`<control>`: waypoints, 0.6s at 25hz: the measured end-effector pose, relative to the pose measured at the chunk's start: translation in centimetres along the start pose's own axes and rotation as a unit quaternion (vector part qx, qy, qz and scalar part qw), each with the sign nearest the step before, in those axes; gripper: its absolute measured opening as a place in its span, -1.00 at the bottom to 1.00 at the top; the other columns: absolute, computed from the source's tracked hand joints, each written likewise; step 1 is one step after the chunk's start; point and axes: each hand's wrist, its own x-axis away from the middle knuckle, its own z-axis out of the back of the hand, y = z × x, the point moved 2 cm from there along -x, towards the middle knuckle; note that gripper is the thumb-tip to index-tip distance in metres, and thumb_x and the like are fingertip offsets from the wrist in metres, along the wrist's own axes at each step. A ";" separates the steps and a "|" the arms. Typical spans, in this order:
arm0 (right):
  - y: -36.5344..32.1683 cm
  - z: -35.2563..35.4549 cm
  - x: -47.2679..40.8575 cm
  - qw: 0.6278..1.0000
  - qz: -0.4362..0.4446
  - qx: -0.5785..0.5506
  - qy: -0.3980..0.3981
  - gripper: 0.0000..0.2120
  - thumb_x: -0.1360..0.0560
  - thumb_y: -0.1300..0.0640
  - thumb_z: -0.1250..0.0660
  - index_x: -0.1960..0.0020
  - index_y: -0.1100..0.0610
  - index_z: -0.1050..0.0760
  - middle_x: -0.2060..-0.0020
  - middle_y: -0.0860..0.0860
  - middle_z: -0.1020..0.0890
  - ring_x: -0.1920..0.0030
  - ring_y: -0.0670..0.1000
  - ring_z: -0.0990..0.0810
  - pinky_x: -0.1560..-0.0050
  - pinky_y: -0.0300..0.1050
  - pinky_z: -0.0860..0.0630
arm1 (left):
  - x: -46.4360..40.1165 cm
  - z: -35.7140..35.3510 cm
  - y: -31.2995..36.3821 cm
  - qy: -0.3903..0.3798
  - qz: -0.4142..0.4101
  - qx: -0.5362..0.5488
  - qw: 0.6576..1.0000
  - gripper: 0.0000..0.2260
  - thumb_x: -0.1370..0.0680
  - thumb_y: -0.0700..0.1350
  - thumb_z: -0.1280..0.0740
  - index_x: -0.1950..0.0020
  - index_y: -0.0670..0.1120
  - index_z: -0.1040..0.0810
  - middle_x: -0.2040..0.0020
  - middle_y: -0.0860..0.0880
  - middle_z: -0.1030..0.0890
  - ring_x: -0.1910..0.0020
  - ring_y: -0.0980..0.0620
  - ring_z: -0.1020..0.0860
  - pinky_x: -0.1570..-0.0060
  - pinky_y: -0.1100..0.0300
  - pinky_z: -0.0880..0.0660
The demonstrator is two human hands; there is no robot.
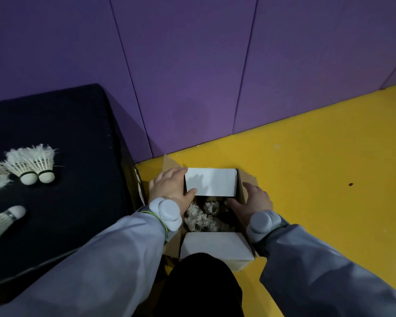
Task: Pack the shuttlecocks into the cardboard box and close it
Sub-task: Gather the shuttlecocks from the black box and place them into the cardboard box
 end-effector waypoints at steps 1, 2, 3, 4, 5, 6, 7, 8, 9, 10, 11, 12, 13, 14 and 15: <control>-0.7 0.3 0.5 1.000 0.004 -0.002 0.007 -0.35 -0.47 -0.11 -0.30 -0.48 0.05 -0.20 -0.44 0.01 -0.35 -0.43 0.12 -0.31 -0.38 0.02 -0.32 | 0.4 0.8 -0.2 0.006 0.002 0.003 1.000 -0.45 -0.51 0.16 -0.25 -0.47 0.10 -0.24 -0.49 0.10 -0.30 -0.46 -0.02 -0.23 -0.40 0.05 -0.13; -1.5 0.6 1.1 1.000 0.009 -0.003 0.016 -0.35 -0.46 -0.10 -0.30 -0.48 0.05 -0.22 -0.44 0.01 -0.36 -0.43 0.12 -0.32 -0.37 0.02 -0.33 | 0.9 1.5 -0.5 0.014 0.002 0.006 1.000 -0.45 -0.51 0.16 -0.26 -0.47 0.10 -0.24 -0.48 0.10 -0.31 -0.46 -0.01 -0.24 -0.40 0.06 -0.14; -2.6 0.9 2.0 0.999 0.019 -0.001 0.028 -0.36 -0.46 -0.10 -0.30 -0.47 0.04 -0.23 -0.43 0.02 -0.37 -0.42 0.12 -0.32 -0.36 0.01 -0.33 | 1.6 2.4 -1.0 0.029 0.002 0.009 1.000 -0.45 -0.51 0.16 -0.26 -0.47 0.11 -0.25 -0.47 0.10 -0.31 -0.45 -0.01 -0.25 -0.39 0.07 -0.15; -3.8 1.0 3.0 0.999 0.032 0.003 0.037 -0.37 -0.46 -0.10 -0.30 -0.47 0.04 -0.24 -0.43 0.02 -0.38 -0.42 0.11 -0.33 -0.36 0.00 -0.33 | 2.4 3.4 -1.6 0.046 0.002 0.012 0.999 -0.45 -0.50 0.16 -0.26 -0.47 0.11 -0.25 -0.46 0.11 -0.32 -0.44 0.00 -0.26 -0.38 0.08 -0.15; -4.8 1.1 3.7 0.998 0.042 0.007 0.043 -0.38 -0.46 -0.10 -0.30 -0.46 0.04 -0.24 -0.43 0.01 -0.38 -0.42 0.10 -0.33 -0.37 0.00 -0.33 | 3.1 4.2 -2.2 0.061 0.002 0.017 0.998 -0.45 -0.50 0.16 -0.27 -0.46 0.11 -0.26 -0.46 0.11 -0.33 -0.43 0.01 -0.27 -0.37 0.09 -0.16; -6.0 1.1 4.6 0.997 0.053 0.010 0.050 -0.38 -0.46 -0.10 -0.30 -0.46 0.04 -0.25 -0.43 0.01 -0.38 -0.43 0.10 -0.33 -0.38 0.01 -0.32 | 3.8 5.2 -3.0 0.075 0.000 0.022 0.997 -0.45 -0.49 0.16 -0.27 -0.46 0.11 -0.26 -0.45 0.12 -0.34 -0.43 0.01 -0.27 -0.36 0.10 -0.16; -7.1 1.2 5.4 0.996 0.065 0.011 0.057 -0.39 -0.46 -0.11 -0.30 -0.46 0.03 -0.25 -0.43 0.00 -0.38 -0.43 0.09 -0.32 -0.39 0.02 -0.32 | 4.4 6.1 -3.7 0.086 -0.001 0.023 0.996 -0.45 -0.49 0.16 -0.27 -0.46 0.11 -0.25 -0.45 0.12 -0.34 -0.42 0.01 -0.27 -0.36 0.10 -0.16; -8.1 1.2 6.0 0.995 0.074 0.015 0.060 -0.39 -0.47 -0.11 -0.30 -0.45 0.02 -0.25 -0.43 -0.01 -0.38 -0.43 0.08 -0.32 -0.40 0.03 -0.32 | 4.9 7.0 -4.4 0.093 -0.001 0.022 0.995 -0.44 -0.49 0.16 -0.27 -0.47 0.11 -0.25 -0.45 0.12 -0.34 -0.42 0.01 -0.27 -0.35 0.11 -0.16; -9.0 1.2 6.8 0.994 0.086 0.021 0.061 -0.40 -0.47 -0.12 -0.29 -0.45 0.01 -0.25 -0.43 -0.02 -0.37 -0.43 0.08 -0.31 -0.39 0.03 -0.33 | 5.5 7.7 -5.1 0.102 0.003 0.024 0.994 -0.45 -0.49 0.15 -0.27 -0.47 0.11 -0.25 -0.44 0.11 -0.34 -0.42 0.01 -0.28 -0.35 0.11 -0.16; -10.6 1.0 8.2 0.992 0.106 0.031 0.064 -0.40 -0.47 -0.13 -0.28 -0.46 -0.01 -0.25 -0.44 -0.03 -0.37 -0.43 0.07 -0.32 -0.38 0.03 -0.34 | 6.7 8.8 -6.6 0.120 0.013 0.026 0.992 -0.45 -0.49 0.15 -0.28 -0.46 0.11 -0.26 -0.44 0.11 -0.35 -0.42 0.01 -0.28 -0.35 0.11 -0.17; -11.9 0.8 9.2 0.990 0.119 0.039 0.067 -0.41 -0.48 -0.14 -0.27 -0.46 -0.02 -0.24 -0.44 -0.05 -0.36 -0.43 0.06 -0.32 -0.37 0.02 -0.35 | 7.7 9.9 -7.8 0.138 0.023 0.029 0.990 -0.45 -0.49 0.15 -0.28 -0.46 0.11 -0.27 -0.44 0.11 -0.35 -0.42 0.01 -0.28 -0.35 0.11 -0.17; -12.9 0.7 9.9 0.989 0.126 0.044 0.070 -0.41 -0.48 -0.14 -0.27 -0.46 -0.03 -0.23 -0.44 -0.05 -0.36 -0.43 0.06 -0.32 -0.36 0.02 -0.36 | 8.3 10.6 -8.8 0.147 0.030 0.031 0.988 -0.46 -0.49 0.15 -0.28 -0.46 0.12 -0.27 -0.44 0.11 -0.35 -0.42 0.01 -0.28 -0.36 0.11 -0.17; -14.1 0.4 10.6 0.987 0.134 0.042 0.073 -0.41 -0.48 -0.14 -0.27 -0.46 -0.02 -0.24 -0.43 -0.05 -0.37 -0.43 0.05 -0.32 -0.36 0.02 -0.36 | 9.0 11.4 -10.0 0.159 0.040 0.035 0.986 -0.46 -0.49 0.14 -0.28 -0.46 0.12 -0.28 -0.44 0.11 -0.36 -0.42 0.02 -0.28 -0.36 0.11 -0.16; -15.3 -0.1 11.3 0.986 0.143 0.039 0.077 -0.41 -0.47 -0.14 -0.27 -0.45 -0.01 -0.25 -0.42 -0.05 -0.38 -0.43 0.06 -0.33 -0.37 0.02 -0.36 | 9.7 12.1 -11.3 0.167 0.051 0.038 0.984 -0.47 -0.50 0.14 -0.27 -0.45 0.12 -0.28 -0.43 0.11 -0.36 -0.42 0.02 -0.28 -0.36 0.12 -0.16; -16.2 -0.6 11.8 0.985 0.150 0.035 0.078 -0.41 -0.46 -0.14 -0.28 -0.44 0.00 -0.27 -0.41 -0.04 -0.40 -0.41 0.06 -0.34 -0.37 0.02 -0.36 | 10.3 12.7 -12.4 0.175 0.063 0.040 0.982 -0.49 -0.50 0.13 -0.27 -0.45 0.13 -0.29 -0.43 0.12 -0.37 -0.42 0.02 -0.28 -0.36 0.12 -0.16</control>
